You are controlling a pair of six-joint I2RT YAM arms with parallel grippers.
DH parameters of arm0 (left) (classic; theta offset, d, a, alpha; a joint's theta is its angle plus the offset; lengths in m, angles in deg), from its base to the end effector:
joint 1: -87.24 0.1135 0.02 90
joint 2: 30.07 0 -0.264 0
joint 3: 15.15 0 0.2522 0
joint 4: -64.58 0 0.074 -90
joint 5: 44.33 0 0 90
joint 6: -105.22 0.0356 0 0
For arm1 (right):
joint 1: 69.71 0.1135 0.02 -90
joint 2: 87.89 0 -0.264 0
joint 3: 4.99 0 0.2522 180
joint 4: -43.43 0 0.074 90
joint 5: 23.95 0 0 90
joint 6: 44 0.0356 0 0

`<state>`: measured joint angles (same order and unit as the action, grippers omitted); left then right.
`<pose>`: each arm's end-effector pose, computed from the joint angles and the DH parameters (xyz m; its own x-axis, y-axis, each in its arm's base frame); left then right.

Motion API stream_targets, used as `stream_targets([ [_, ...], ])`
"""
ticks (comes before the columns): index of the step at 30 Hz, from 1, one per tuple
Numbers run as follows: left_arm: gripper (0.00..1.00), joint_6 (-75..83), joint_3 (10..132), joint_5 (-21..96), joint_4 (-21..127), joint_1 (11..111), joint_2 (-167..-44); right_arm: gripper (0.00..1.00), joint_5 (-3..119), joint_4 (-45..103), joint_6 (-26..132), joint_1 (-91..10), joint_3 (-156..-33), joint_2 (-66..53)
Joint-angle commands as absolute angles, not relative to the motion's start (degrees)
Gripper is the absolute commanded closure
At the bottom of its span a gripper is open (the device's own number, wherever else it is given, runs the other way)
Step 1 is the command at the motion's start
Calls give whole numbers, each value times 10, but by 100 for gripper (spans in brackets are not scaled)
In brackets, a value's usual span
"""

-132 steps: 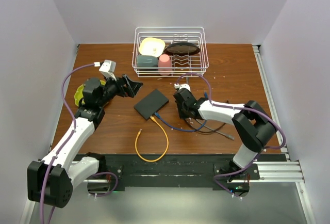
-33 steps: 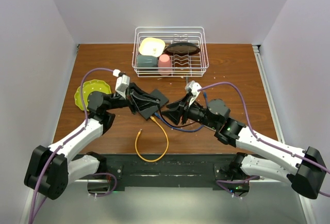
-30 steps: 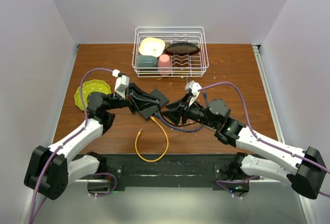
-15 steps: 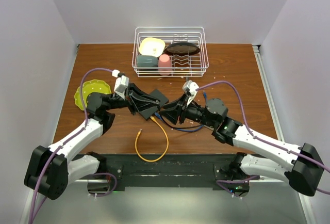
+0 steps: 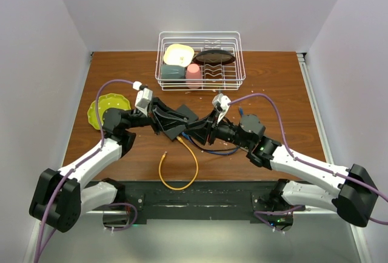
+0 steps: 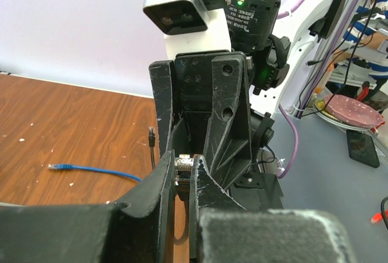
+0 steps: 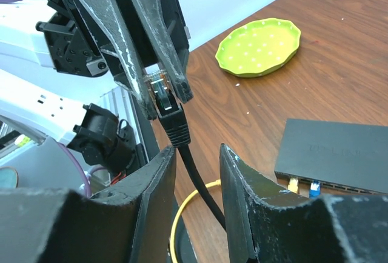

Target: Insert the plug into the switch port

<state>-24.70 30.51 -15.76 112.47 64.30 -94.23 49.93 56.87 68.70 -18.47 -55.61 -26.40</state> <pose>0.1936 -0.1159 0.3158 -0.2252 -0.2379 -0.9448 0.9734 -0.0137 -0.2286 0.1487 0.2009 0.3028 -0.3302 0.1809 -0.9264 -0.8621 0.3418 0.3740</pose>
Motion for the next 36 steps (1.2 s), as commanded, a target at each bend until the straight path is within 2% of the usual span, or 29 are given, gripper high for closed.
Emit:
stream_targets([
  [1, 100, -253, 303, -164, 1156, 644, -944, 62, 496, 604, 692, -187, -586, -271],
  [7, 100, -254, 306, -167, 1157, 645, -946, 63, 506, 602, 693, -187, -587, -276],
  [13, 100, -256, 305, -167, 1157, 644, -948, 73, 506, 596, 689, -186, -587, -275],
  [14, 100, -256, 305, -167, 1158, 644, -946, 76, 507, 597, 689, -187, -586, -275],
  [15, 100, -256, 304, -166, 1159, 644, -945, 88, 507, 597, 690, -187, -586, -276],
  [17, 100, -256, 303, -166, 1159, 644, -947, 99, 513, 596, 689, -187, -586, -276],
  [24, 100, -252, 304, -164, 1154, 644, -945, 100, 522, 588, 687, -187, -585, -278],
  [26, 89, -250, 306, -161, 1147, 644, -948, 100, 524, 582, 682, -187, -585, -279],
  [27, 74, -247, 306, -160, 1142, 644, -948, 100, 524, 579, 681, -187, -584, -279],
  [28, 50, -240, 311, -146, 1132, 644, -947, 100, 526, 577, 680, -187, -583, -279],
  [29, 34, -227, 317, -130, 1079, 644, -937, 100, 527, 574, 678, -188, -583, -281],
  [31, 11, -168, 329, -69, 1007, 644, -920, 100, 531, 569, 677, -187, -582, -283],
  [33, 6, -136, 326, -30, 955, 644, -891, 100, 536, 556, 670, -187, -585, -287],
  [36, 4, -112, 326, 75, 883, 644, -854, 100, 543, 538, 660, -187, -586, -291],
])
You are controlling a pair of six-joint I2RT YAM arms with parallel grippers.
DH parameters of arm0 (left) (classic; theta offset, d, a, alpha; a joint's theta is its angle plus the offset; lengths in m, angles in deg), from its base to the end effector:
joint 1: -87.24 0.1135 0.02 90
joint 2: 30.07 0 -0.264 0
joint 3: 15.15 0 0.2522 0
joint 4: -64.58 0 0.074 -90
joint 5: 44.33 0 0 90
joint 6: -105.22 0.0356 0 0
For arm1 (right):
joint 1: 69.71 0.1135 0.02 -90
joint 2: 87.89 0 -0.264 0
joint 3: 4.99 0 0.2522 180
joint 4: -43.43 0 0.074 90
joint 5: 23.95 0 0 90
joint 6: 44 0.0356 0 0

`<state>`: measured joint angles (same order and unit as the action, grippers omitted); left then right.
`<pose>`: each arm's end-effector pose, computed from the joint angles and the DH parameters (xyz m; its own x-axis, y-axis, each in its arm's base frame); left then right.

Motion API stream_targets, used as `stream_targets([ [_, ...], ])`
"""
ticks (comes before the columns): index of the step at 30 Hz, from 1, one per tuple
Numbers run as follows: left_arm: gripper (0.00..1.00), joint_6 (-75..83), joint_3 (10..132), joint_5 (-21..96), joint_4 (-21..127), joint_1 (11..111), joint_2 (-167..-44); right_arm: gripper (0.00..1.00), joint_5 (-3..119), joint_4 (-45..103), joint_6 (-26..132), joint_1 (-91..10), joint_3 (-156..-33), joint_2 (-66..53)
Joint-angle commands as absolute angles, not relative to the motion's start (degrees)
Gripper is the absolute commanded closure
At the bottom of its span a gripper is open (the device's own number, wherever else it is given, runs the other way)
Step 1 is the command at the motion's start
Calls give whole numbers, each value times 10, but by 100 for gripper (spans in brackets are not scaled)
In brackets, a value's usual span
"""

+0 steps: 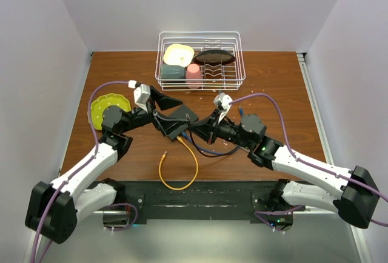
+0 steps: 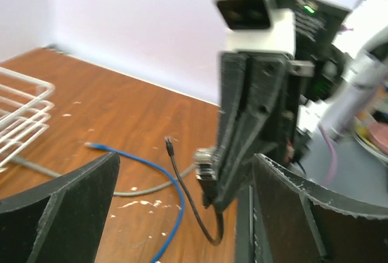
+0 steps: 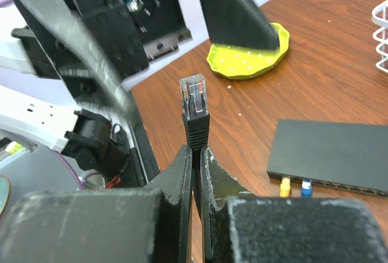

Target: Insert the plug into the switch port

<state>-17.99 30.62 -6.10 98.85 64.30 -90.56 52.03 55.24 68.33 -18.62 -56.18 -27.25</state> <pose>0.1957 -0.1132 0.3113 -0.2476 -0.2632 -0.9324 0.9409 0.1640 -0.2962 0.1489 0.1982 0.3067 -0.3207 0.1896 -0.9280 -0.8488 0.3773 0.3704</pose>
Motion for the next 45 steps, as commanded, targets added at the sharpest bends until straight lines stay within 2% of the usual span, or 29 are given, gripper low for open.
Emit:
stream_targets([
  [1, 4, -108, 327, 122, 867, 644, -846, 100, 546, 532, 659, -186, -591, -293],
  [4, 4, -98, 326, 201, 818, 644, -818, 100, 556, 512, 650, -186, -599, -298],
  [7, 4, -96, 317, 230, 804, 644, -804, 100, 573, 481, 636, -187, -609, -299],
  [20, 3, -90, 328, 235, 788, 644, -832, 100, 711, 312, 583, -187, -657, -296],
  [29, 3, -90, 332, 236, 791, 644, -857, 100, 776, 272, 580, -186, -654, -282],
  [45, 2, -78, 380, 283, 710, 645, -926, 100, 795, 178, 575, -186, -747, -139],
])
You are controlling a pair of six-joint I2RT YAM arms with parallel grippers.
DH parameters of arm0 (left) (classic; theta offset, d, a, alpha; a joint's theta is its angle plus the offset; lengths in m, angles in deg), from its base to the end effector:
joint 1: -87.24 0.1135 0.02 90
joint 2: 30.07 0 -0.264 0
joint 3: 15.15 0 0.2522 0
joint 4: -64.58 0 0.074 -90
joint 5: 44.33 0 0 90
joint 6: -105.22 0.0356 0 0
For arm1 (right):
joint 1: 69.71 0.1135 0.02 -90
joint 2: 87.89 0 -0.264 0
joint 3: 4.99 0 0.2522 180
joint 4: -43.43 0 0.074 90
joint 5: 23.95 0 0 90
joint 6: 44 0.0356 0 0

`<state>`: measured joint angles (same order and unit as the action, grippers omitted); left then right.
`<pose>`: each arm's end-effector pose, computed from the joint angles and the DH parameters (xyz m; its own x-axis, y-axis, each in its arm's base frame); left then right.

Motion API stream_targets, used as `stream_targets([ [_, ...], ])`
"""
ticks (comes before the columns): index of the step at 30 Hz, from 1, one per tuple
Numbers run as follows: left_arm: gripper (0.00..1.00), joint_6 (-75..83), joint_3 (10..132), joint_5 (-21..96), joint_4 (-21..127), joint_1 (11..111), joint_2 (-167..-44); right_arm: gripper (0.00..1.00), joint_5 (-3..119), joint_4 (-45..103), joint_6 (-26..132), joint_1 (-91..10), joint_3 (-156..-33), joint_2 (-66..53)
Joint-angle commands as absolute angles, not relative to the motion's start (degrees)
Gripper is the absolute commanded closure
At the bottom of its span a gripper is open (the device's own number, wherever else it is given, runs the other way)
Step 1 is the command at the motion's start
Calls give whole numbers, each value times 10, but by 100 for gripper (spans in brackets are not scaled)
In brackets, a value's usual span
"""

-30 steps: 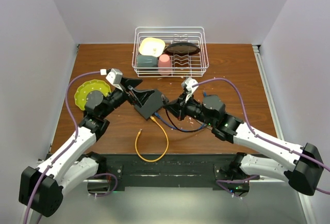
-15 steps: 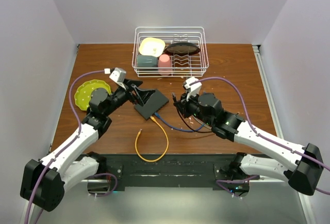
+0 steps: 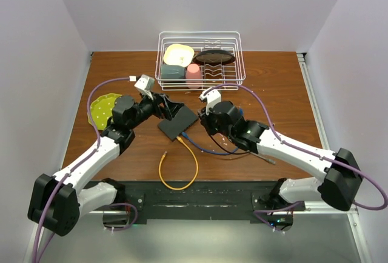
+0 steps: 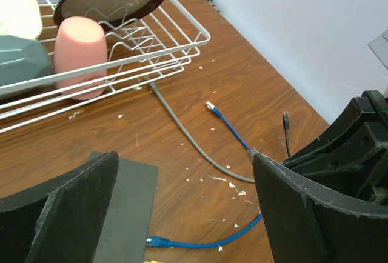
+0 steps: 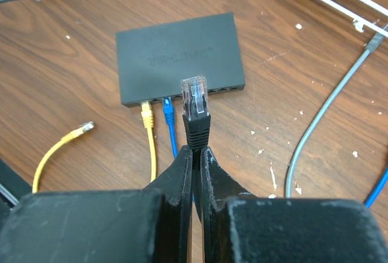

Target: Insert the plug into the switch port

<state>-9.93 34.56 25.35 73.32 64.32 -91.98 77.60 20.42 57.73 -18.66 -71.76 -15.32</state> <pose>0.2249 -0.1085 0.2866 -0.3412 -0.2884 -0.8946 0.5960 0.6696 -0.4432 0.1861 0.2189 0.2874 -0.4291 -0.2140 -0.8775 -0.5765 0.8128 0.0837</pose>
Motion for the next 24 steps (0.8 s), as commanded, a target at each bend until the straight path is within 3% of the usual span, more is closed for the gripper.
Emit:
stream_targets([
  [1, 2, -78, 383, 294, 696, 646, -931, 100, 797, 178, 578, -186, -746, -133],
  [11, 0, -94, 391, 325, 651, 685, -977, 100, 795, 167, 591, -186, -748, -55],
  [16, 0, -132, 375, 204, 700, 748, -1048, 100, 796, 166, 591, -186, -751, -21],
  [24, 0, -174, 346, 105, 837, 759, -1190, 100, 803, 154, 591, -186, -767, 30],
])
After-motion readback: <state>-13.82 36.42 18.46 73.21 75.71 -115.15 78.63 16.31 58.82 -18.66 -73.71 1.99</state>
